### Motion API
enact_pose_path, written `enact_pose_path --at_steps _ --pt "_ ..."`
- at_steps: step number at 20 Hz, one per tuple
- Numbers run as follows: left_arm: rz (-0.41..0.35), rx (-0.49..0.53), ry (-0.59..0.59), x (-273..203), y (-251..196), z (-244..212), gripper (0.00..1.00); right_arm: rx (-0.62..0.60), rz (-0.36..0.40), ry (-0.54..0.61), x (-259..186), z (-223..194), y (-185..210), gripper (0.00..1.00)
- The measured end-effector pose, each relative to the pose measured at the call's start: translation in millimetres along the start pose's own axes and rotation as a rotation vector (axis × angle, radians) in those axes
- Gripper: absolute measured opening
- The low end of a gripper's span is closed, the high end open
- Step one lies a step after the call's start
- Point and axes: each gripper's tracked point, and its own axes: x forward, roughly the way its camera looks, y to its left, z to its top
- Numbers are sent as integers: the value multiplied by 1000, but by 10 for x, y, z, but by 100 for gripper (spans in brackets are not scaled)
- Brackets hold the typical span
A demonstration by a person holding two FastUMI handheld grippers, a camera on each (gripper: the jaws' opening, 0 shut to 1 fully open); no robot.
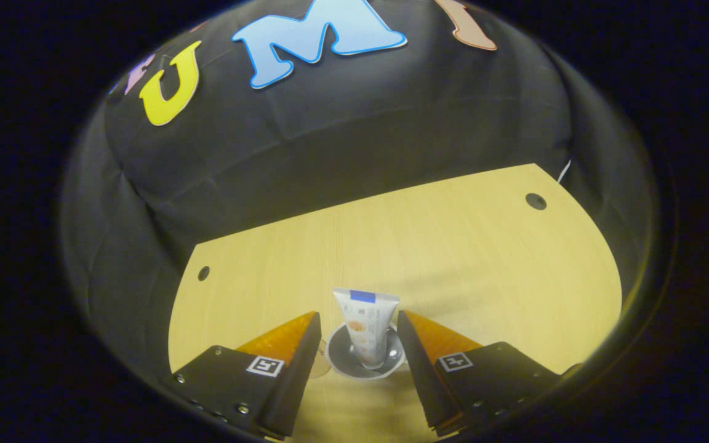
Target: Put the toothbrush and toothpaste on the desktop into the cup, then pick up the cup and place it on the coaster on the desktop.
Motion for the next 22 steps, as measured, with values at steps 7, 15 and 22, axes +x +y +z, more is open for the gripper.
enact_pose_path --at_steps 7,15,22 --pt "-41 68 -82 90 -210 286 8 46 -36 -48 -237 130 -319 76" --pt "-78 149 -191 328 -425 773 10 115 -106 -63 -450 74 -848 76" --pt "-130 244 -295 491 -790 1108 8 151 -161 -51 -577 -32 -1236 76"
